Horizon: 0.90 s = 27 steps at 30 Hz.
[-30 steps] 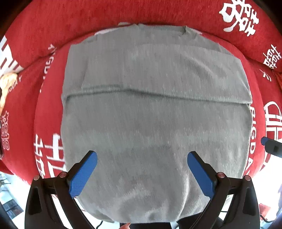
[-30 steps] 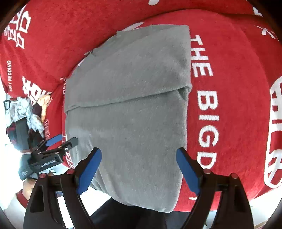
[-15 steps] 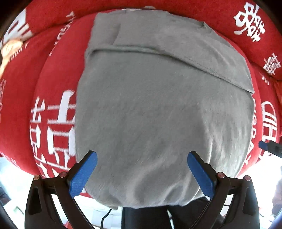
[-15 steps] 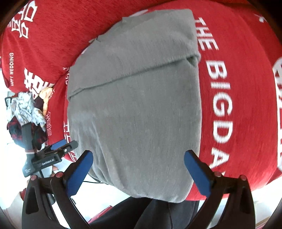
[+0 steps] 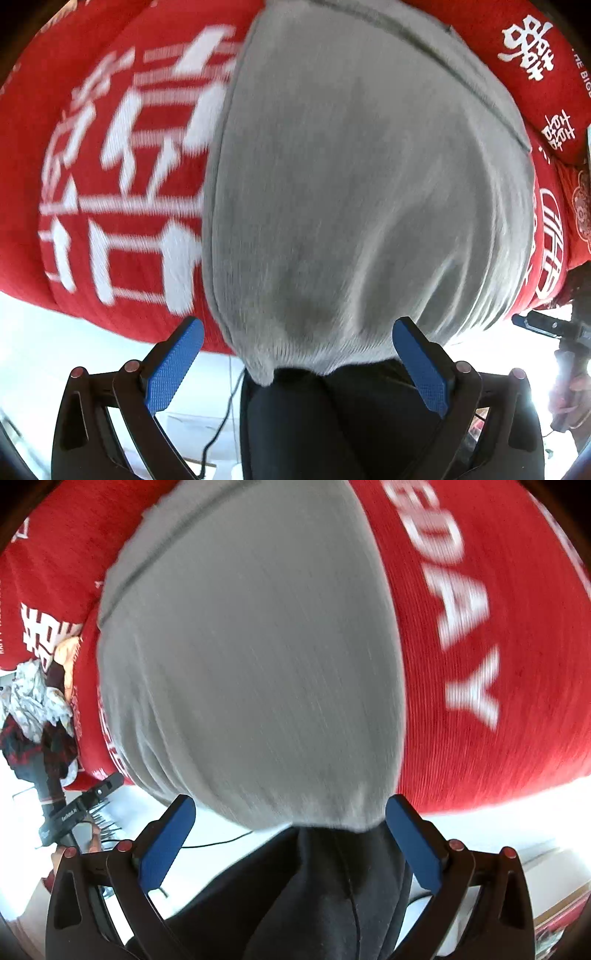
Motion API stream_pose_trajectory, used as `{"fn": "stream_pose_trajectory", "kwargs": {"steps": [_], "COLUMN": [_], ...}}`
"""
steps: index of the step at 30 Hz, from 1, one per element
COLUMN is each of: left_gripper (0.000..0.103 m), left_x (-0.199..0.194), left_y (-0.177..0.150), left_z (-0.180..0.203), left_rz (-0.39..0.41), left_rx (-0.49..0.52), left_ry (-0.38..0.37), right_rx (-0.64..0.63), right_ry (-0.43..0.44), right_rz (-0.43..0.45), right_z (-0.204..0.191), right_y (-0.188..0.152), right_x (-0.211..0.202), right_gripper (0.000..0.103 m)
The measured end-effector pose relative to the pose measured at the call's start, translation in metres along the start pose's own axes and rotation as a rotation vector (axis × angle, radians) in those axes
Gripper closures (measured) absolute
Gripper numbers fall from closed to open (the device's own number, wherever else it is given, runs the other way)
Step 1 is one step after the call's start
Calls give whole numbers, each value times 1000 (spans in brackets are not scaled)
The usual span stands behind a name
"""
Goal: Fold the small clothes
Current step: 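Grasp the hem with both grippers and fold it up over the collar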
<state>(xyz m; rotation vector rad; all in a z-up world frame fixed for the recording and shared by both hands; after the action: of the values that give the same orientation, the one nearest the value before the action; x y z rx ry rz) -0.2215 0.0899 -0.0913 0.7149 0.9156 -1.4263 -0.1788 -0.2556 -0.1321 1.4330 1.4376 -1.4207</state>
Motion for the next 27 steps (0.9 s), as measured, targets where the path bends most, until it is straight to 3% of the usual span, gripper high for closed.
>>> {"fn": "stream_pose_trajectory", "kwargs": {"steps": [5, 10, 12, 13, 14, 15, 16, 17, 18, 22, 27], "left_gripper": [1, 1, 5, 12, 22, 30, 51, 80, 95, 94, 94], "left_x": [19, 31, 37, 39, 39, 36, 33, 32, 30, 12, -33], "left_y": [-17, -23, -25, -28, -29, -32, -35, -38, -41, -40, -24], "left_z": [-13, -16, -12, -12, -13, -16, -19, -22, -25, -12, 15], "left_rz": [-21, -17, -11, -8, -5, -2, -8, -16, -30, -23, 69], "left_rx": [-11, 3, -6, -11, -13, -11, -10, -11, -15, 14, 40], "left_ry": [-45, -81, -90, -79, -66, -51, -44, -70, -132, -236, -379], "right_rx": [15, 2, 3, 7, 25, 41, 68, 91, 112, 145, 147], "right_ry": [9, 9, 42, 52, 75, 85, 92, 114, 159, 262, 424], "right_rz": [-48, -31, -19, -20, -24, -25, -41, -46, -39, -6, 75], "right_z": [13, 18, 18, 18, 18, 19, 21, 24, 28, 23, 9], "right_y": [-27, -33, -32, -32, -33, -34, -38, -43, -47, -57, -52], "right_x": [41, 67, 75, 76, 79, 80, 81, 81, 78, 55, 3], "right_gripper": [0, 0, 1, 2, 10, 35, 51, 88, 93, 93, 93]}}
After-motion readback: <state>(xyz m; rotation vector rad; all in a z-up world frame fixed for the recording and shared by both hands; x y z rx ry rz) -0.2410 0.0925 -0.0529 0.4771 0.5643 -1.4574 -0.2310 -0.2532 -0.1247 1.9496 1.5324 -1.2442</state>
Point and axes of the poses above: each gripper's, at about its wrist camera, not at the fingertips, and x roughly the way its jaws point, z to its right, y to its top, the point moved 2 cm from there along x, roughly the way its jaws point, and after that the axes turned 15 degrees about -y, right-handed, at the moved point
